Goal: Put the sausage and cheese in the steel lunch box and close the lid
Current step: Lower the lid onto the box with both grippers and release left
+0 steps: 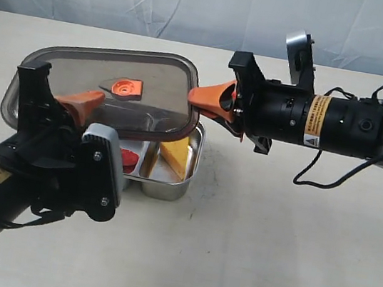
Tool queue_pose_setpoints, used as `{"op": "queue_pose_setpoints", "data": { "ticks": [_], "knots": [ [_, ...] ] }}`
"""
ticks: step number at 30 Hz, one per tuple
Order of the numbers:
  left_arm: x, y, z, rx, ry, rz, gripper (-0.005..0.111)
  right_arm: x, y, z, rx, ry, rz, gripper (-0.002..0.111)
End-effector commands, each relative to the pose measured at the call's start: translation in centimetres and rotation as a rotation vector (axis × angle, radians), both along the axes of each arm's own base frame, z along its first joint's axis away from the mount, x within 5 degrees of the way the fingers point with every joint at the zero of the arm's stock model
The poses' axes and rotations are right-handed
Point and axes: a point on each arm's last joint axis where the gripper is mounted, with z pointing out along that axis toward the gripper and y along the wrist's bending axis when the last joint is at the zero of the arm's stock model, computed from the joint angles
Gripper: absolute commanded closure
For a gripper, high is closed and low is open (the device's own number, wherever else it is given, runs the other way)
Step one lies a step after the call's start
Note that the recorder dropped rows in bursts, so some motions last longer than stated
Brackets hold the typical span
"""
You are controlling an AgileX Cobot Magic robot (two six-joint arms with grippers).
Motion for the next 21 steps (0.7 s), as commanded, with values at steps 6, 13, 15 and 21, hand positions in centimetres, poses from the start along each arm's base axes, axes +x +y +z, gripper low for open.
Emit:
{"op": "queue_pose_setpoints", "data": {
  "ticks": [6, 13, 15, 21],
  "knots": [
    [-0.1, 0.5, -0.9, -0.076, 0.136, 0.099, 0.064, 0.6, -0.4, -0.7, -0.099, -0.021, -0.064, 0.109],
    [-0.4, 1.3, -1.9, -0.122, 0.266, 0.214, 0.064, 1.0, -0.8, -1.3, -0.175, -0.016, -0.116, 0.109],
    [-0.4, 1.4, -1.8, -0.127, 0.258, 0.235, 0.064, 1.0, -0.8, -1.3, -0.175, -0.016, -0.116, 0.109],
    [-0.4, 3.1, 0.4, -0.230, 0.167, 0.340, 0.064, 0.9, -0.4, -2.0, -0.261, 0.000, -0.173, 0.109]
  ]
}}
